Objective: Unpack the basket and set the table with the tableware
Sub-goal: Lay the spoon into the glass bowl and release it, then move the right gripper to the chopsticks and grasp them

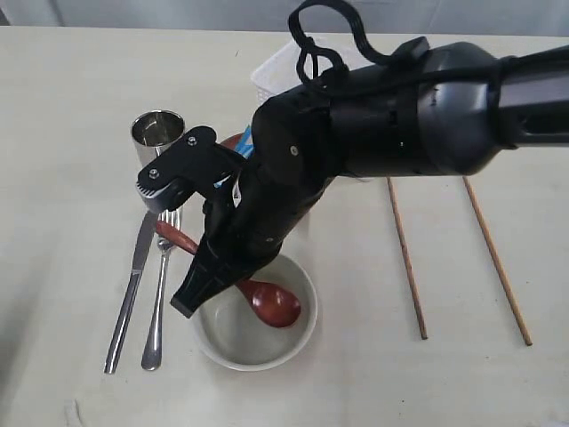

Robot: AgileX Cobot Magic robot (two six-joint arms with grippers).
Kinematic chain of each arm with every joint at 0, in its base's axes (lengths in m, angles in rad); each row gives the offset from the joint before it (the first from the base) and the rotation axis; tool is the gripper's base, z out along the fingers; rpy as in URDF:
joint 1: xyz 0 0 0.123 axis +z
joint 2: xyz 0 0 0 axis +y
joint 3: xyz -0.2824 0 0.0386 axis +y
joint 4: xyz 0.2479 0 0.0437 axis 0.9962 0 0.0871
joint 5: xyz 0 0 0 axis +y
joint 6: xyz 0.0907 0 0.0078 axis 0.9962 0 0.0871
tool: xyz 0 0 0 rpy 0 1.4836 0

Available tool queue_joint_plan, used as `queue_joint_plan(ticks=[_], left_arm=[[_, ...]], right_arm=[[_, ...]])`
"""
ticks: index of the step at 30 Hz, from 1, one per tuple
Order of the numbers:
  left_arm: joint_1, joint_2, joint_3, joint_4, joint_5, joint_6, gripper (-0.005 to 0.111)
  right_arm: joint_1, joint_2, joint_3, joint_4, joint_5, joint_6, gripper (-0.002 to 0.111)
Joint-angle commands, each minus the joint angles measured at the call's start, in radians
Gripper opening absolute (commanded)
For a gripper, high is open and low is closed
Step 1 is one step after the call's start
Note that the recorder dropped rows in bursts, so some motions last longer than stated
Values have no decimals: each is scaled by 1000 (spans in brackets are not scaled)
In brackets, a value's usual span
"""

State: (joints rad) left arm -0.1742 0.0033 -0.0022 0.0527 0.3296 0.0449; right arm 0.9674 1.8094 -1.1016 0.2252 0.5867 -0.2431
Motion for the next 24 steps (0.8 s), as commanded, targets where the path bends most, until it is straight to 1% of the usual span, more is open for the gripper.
queue_joint_plan(ticks=[1,4,6,7,9,13,16,17,20,21,23,24], left_arm=[[2,-3,2,-2,-8,0,0],[2,-3,2,-2,-8,0,0],[2,-3,2,-2,-8,0,0],[2,-3,2,-2,-8,0,0],[2,-3,2,-2,-8,0,0],[2,-3,2,-2,-8,0,0],[2,-3,2,-2,-8,0,0],[2,-3,2,-2,-8,0,0],[2,-3,2,-2,-8,0,0],[2,-3,2,-2,-8,0,0],[2,-3,2,-2,-8,0,0],[2,-3,2,-2,-8,0,0]], right_arm=[[2,-1,2,6,21,-13,7],[2,-1,2,6,50,-13,26],[2,-1,2,6,58,-13,36],[2,-1,2,6,58,-13,40],[2,-3,-5,-3,63,-13,41],[2,-35,-44,-50,110,1,41],[-1,-76,-90,-133,167,110,41],[-1,-88,-102,-175,182,162,41],[-1,-136,-128,-385,248,355,41],[-4,-155,-130,-504,290,457,41],[-30,-175,-130,-649,374,598,41],[-58,-182,-128,-695,422,650,41]])
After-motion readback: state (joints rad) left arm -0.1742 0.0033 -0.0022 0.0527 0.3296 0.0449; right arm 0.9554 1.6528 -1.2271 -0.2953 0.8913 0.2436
